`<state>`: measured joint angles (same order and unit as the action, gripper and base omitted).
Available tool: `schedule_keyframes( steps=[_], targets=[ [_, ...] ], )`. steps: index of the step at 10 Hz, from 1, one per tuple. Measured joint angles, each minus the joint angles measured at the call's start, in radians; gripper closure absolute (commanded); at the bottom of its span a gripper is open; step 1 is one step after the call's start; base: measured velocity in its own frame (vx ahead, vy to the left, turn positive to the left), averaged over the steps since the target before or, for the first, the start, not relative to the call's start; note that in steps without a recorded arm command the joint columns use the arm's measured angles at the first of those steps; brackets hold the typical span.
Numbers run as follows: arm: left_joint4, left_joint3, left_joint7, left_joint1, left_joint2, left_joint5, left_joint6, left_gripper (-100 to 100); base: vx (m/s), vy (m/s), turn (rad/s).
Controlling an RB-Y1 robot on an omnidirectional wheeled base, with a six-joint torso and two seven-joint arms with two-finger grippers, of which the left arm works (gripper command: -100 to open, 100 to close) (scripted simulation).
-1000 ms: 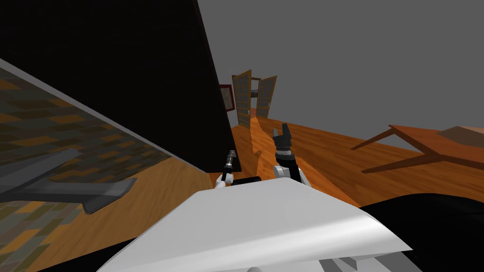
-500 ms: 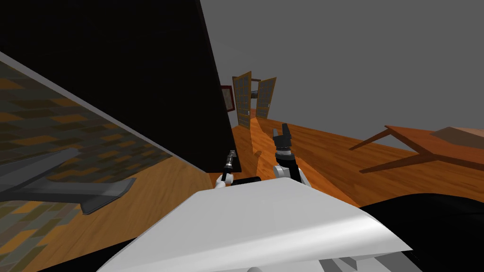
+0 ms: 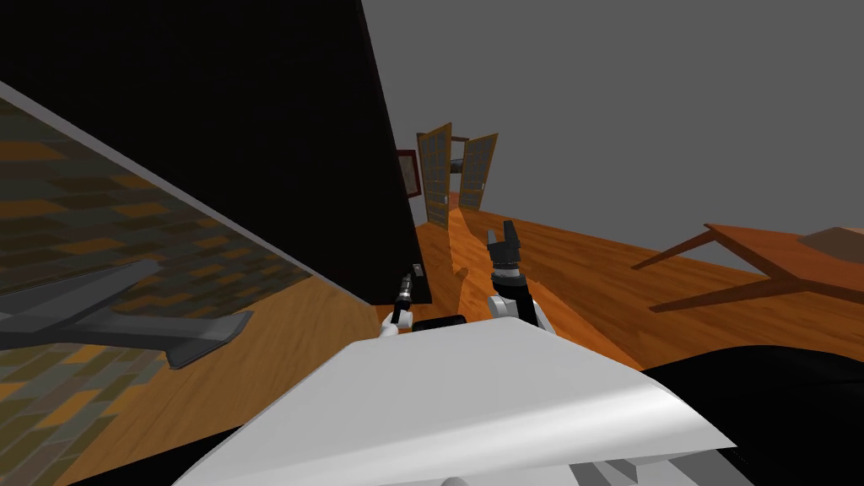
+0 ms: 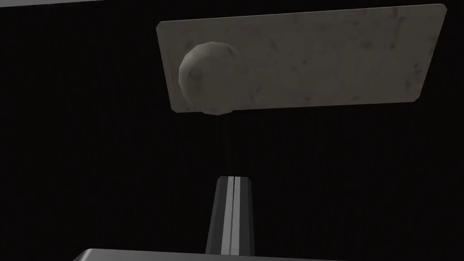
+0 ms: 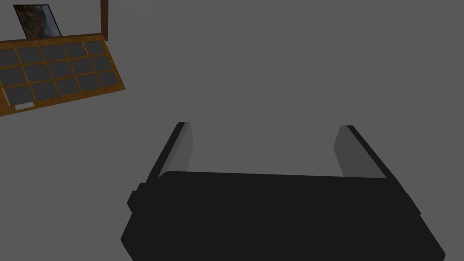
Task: Push the door open
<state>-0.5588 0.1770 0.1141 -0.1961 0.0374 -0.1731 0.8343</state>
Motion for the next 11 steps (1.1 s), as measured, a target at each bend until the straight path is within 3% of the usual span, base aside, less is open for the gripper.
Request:
schedule_keyframes(
  steps=[1, 3, 5, 6, 8, 9, 11],
  targets=[
    [0.000, 0.003, 0.001, -0.001, -0.002, 0.001, -0.002, -100, -0.255, 0.090, 0.047],
    [0.022, 0.010, 0.002, -0.015, -0.028, 0.002, 0.004, -100, -0.211, 0.028, 0.018],
    [0.003, 0.013, 0.003, -0.006, -0.034, 0.004, -0.005, -100, -0.087, -0.020, 0.012],
    [0.031, 0.015, -0.001, -0.021, -0.053, 0.004, 0.006, -100, -0.130, -0.015, 0.017],
    [0.002, 0.019, -0.001, -0.007, -0.065, 0.006, -0.006, -100, -0.025, 0.001, -0.002],
    [-0.001, 0.019, 0.000, -0.006, -0.066, 0.006, -0.009, -100, 0.126, -0.003, -0.026],
    [-0.019, 0.018, 0.003, 0.003, -0.032, 0.005, -0.018, -100, 0.213, -0.032, -0.026]
  ],
)
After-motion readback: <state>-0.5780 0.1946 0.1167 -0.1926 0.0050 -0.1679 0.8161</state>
